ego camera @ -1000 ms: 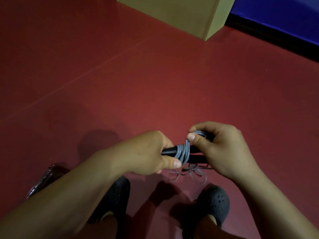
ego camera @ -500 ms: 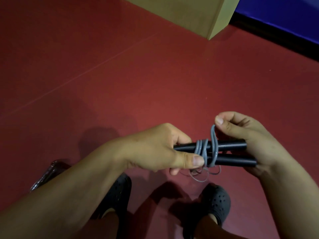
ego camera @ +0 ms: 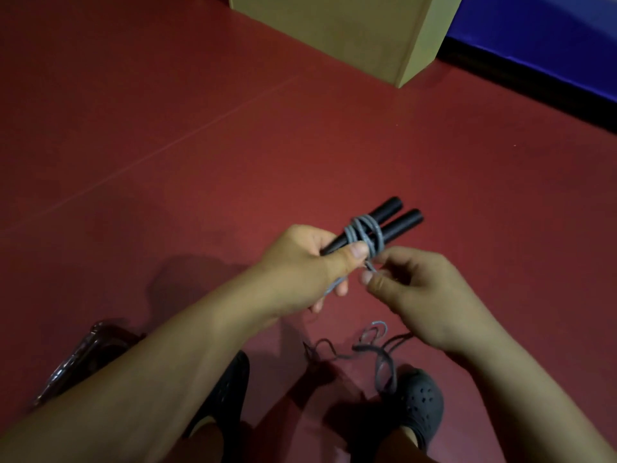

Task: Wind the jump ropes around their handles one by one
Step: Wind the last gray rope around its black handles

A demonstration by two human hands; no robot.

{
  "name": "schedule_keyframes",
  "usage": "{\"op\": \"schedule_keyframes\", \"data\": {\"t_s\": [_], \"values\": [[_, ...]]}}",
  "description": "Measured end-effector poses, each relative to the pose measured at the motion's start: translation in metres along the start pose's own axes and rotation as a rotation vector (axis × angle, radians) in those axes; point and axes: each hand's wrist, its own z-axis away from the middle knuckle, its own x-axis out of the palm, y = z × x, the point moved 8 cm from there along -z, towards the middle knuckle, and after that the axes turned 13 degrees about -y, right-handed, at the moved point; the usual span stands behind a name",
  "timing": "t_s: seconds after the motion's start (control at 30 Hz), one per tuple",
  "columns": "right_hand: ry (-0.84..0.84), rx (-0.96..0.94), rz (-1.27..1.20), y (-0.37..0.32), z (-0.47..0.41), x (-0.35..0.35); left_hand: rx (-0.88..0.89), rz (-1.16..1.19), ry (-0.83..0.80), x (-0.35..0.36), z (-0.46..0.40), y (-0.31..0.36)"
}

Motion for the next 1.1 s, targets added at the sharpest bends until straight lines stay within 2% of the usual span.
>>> {"op": "schedule_keyframes", "data": {"t_s": [0.07,0.4,0.8,0.97,1.1], "values": [[-0.035,-0.007,0.093,-0.002,0.001,0.005,-0.043,-0.058,0.08,-0.008,-0.001,-0.007],[0.006,0.141,-0.017,0.002,0.005,-0.003,-0.074,-0.198,0.235,-0.029,-0.003,-0.015],[0.032,0.093,0.022,-0.005,0.008,-0.008,-0.145,-0.28,0.323,-0.05,-0.003,-0.023],[0.058,0.167,-0.08,0.006,0.012,-0.018,-0.173,-0.332,0.332,-0.051,0.0,-0.023],[0.033,0.177,-0.139,0.007,0.012,-0.015,-0.171,-0.449,0.398,-0.059,0.004,-0.019]]}}
